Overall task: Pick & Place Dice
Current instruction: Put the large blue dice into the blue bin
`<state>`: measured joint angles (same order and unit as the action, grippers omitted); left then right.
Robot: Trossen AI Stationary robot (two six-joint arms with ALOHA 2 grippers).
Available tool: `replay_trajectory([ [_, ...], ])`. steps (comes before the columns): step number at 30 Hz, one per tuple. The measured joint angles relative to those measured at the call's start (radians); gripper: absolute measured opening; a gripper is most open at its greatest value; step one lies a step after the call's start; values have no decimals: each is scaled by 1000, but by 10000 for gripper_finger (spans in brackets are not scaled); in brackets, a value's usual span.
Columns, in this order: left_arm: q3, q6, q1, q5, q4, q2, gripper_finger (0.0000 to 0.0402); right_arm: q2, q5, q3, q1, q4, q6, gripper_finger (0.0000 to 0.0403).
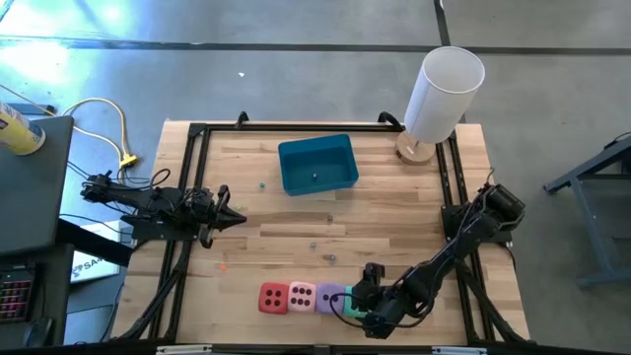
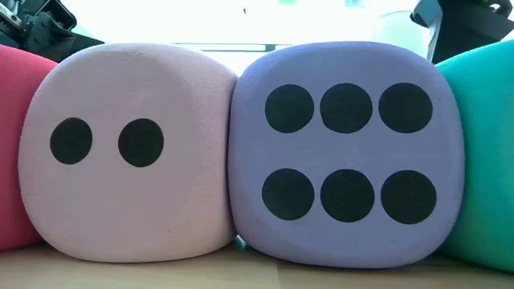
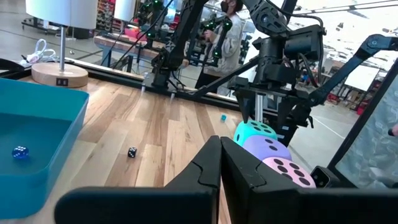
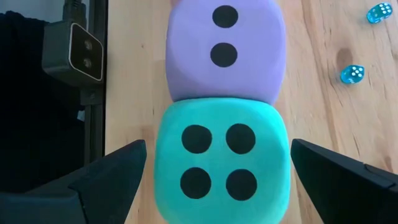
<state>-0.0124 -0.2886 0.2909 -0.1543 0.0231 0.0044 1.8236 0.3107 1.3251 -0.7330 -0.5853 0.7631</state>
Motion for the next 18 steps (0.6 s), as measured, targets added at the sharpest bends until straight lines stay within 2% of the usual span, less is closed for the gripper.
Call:
replay_trajectory([
  [18,0,0,0,0,-1,0,0,59,-10,5,3,22,-3,392],
])
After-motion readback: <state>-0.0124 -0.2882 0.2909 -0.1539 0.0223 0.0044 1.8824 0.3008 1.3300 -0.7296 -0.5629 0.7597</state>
